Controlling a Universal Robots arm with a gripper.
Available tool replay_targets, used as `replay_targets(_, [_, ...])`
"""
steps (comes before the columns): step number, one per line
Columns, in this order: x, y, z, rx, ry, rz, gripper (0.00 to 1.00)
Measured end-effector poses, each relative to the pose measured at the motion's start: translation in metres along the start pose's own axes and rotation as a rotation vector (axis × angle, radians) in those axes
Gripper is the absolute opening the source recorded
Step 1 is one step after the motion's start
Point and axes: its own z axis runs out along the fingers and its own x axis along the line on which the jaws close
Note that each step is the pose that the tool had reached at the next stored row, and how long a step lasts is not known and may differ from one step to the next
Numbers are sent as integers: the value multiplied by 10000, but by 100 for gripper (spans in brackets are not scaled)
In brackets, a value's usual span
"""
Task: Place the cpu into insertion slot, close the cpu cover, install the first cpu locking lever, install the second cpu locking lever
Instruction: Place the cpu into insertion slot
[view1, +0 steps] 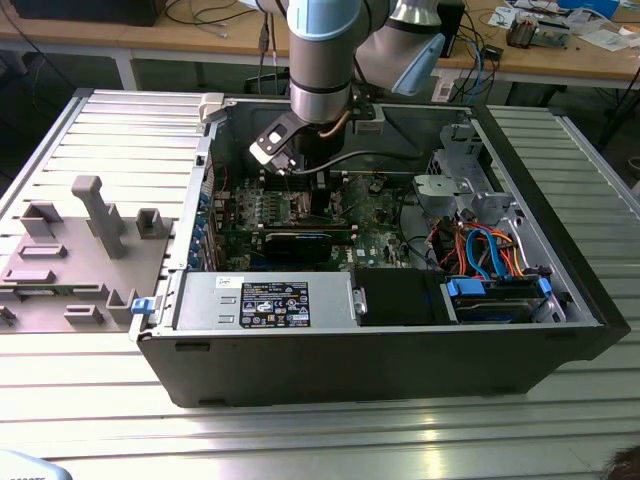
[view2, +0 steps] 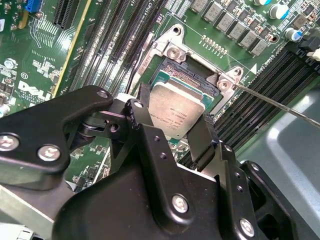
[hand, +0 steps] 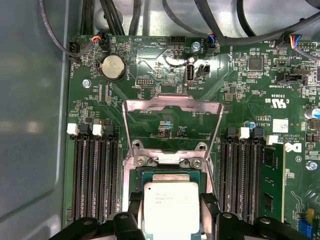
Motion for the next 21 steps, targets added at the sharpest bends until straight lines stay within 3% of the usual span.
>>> replay_targets(15, [11,-19,59,0,-5,25,55])
replay_targets(21, [11,-27,81,-4,-26,319,55])
